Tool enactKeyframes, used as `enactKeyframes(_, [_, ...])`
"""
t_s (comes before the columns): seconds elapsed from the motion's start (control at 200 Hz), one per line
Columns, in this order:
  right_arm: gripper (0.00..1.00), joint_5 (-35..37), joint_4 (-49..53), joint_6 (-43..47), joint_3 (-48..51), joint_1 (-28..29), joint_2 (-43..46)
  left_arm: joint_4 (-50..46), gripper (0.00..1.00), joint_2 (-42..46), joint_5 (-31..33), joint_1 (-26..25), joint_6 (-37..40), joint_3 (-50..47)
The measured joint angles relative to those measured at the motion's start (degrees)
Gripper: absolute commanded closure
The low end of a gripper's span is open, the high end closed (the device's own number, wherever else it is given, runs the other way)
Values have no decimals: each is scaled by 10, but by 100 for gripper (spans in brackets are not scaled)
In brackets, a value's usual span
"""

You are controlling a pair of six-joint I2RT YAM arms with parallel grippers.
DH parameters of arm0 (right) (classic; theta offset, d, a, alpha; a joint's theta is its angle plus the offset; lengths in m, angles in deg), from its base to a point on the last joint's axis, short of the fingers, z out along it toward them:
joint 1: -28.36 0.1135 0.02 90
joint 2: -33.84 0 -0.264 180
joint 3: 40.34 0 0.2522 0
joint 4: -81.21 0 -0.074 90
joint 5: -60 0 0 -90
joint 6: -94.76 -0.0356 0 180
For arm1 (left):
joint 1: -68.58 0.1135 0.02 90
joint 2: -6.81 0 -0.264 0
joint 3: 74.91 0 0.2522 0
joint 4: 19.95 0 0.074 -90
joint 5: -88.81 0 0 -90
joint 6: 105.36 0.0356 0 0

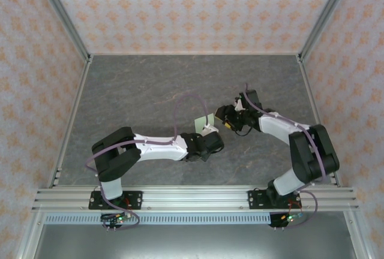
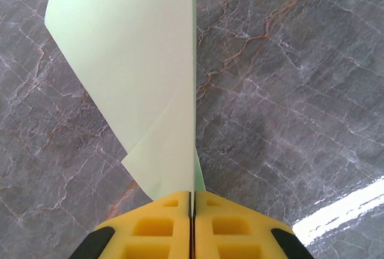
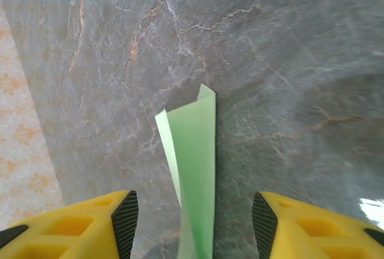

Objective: Fold a paper plane with a square sheet of paper (fold left side to right side)
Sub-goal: Fold the wing for the fifth time at the center of the table.

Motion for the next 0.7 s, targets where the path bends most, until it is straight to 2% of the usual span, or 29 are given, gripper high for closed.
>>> enactKeyframes(0.07, [47, -9, -14, -10, -13, 7, -28, 0, 91, 0, 0, 0, 0, 0])
enactKeyframes(0.125, [53, -14, -26, -17, -17, 12, -46, 0, 91, 0, -1, 0, 0, 0])
enactKeyframes(0.23, [72, -26, -38, -27, -22, 18, -73, 0, 90, 0, -4, 0, 0, 0])
enactKeyframes(0.3, [84, -30, -40, -33, -24, 21, -81, 0, 85, 0, -4, 0, 0, 0])
enactKeyframes(0.385, [93, -31, -39, -29, -26, 22, -82, 0, 79, 0, -5, 0, 4, 0])
enactKeyframes(0.575, [97, -31, -35, -19, -32, 25, -82, -3, 65, 13, -7, -5, 2, 0])
enactKeyframes(0.701, [98, -29, -33, -19, -32, 29, -82, -23, 56, 17, -6, -29, -2, 12])
